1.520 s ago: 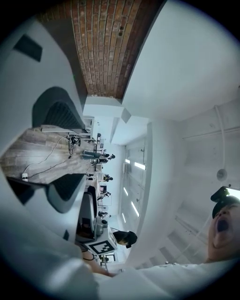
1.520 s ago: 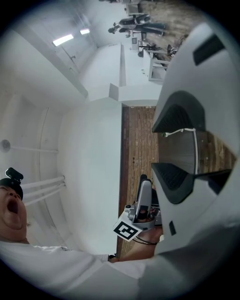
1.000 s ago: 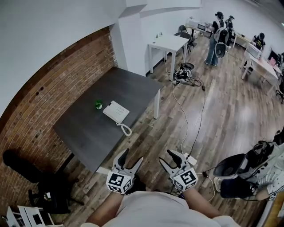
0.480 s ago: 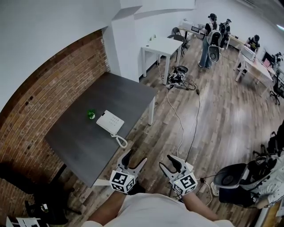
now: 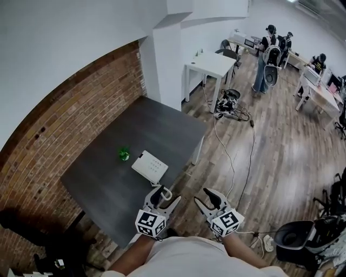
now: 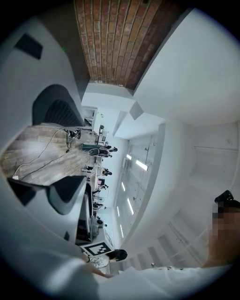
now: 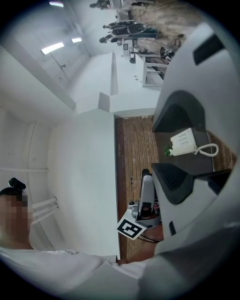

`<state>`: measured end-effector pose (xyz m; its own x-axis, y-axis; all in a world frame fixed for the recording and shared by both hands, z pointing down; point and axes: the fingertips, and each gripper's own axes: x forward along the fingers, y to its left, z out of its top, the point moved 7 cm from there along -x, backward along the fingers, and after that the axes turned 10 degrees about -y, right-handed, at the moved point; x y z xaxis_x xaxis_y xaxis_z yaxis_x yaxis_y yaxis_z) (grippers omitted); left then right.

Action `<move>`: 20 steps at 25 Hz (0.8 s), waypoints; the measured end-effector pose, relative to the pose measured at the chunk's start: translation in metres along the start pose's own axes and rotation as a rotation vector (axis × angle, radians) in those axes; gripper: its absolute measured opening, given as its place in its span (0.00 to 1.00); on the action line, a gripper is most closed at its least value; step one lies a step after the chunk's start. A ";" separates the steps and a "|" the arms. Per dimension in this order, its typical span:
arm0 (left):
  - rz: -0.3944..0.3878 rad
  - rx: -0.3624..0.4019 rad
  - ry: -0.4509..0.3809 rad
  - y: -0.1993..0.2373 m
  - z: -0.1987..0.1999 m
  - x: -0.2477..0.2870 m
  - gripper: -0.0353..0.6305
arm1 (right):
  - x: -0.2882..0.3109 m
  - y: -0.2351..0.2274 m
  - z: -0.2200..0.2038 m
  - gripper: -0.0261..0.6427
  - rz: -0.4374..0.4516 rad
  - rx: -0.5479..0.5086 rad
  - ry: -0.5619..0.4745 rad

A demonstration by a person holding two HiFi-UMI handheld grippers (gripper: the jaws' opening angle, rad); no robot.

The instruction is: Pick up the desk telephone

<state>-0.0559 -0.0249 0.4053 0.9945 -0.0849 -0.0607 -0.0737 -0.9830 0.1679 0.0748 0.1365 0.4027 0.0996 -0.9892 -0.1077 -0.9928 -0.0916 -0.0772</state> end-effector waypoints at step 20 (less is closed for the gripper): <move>0.264 -0.031 -0.013 0.135 0.006 -0.021 0.57 | 0.188 0.015 -0.032 0.36 0.309 0.101 0.052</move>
<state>-0.0867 -0.1566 0.4237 0.9399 -0.3406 -0.0238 -0.3284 -0.9209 0.2099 0.0765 -0.0548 0.4126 -0.2111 -0.9733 -0.0905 -0.9637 0.2227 -0.1471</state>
